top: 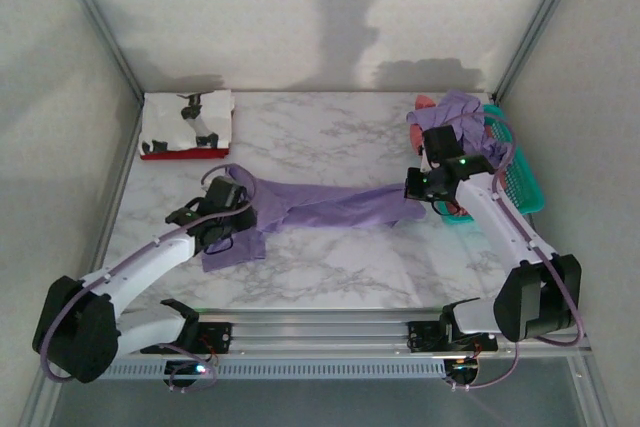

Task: Fold and stack the t-shirts

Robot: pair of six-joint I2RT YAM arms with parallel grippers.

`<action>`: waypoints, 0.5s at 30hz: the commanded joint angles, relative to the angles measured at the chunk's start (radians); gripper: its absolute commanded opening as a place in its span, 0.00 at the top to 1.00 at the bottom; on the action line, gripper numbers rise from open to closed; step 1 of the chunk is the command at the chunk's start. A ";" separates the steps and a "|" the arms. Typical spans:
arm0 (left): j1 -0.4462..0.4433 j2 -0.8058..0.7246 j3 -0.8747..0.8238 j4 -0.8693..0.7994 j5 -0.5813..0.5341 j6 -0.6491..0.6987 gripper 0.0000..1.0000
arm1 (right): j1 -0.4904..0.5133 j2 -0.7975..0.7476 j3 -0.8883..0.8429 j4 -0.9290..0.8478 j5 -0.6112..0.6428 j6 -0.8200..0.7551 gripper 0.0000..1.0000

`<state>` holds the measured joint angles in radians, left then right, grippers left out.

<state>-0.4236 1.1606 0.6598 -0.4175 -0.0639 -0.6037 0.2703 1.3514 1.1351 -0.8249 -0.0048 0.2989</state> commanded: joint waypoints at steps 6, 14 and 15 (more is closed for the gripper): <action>-0.121 0.144 0.208 -0.089 -0.151 0.076 0.51 | 0.000 -0.006 0.011 -0.029 0.002 -0.005 1.00; -0.300 0.471 0.398 -0.219 -0.386 0.168 0.50 | 0.000 0.005 0.005 -0.010 -0.014 0.009 1.00; -0.314 0.493 0.410 -0.209 -0.396 0.175 0.50 | 0.000 0.006 0.007 -0.009 -0.016 0.007 1.00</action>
<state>-0.7055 1.6001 1.0348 -0.5377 -0.3355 -0.4767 0.2703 1.3518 1.1351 -0.8303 -0.0051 0.3008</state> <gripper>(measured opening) 0.504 0.058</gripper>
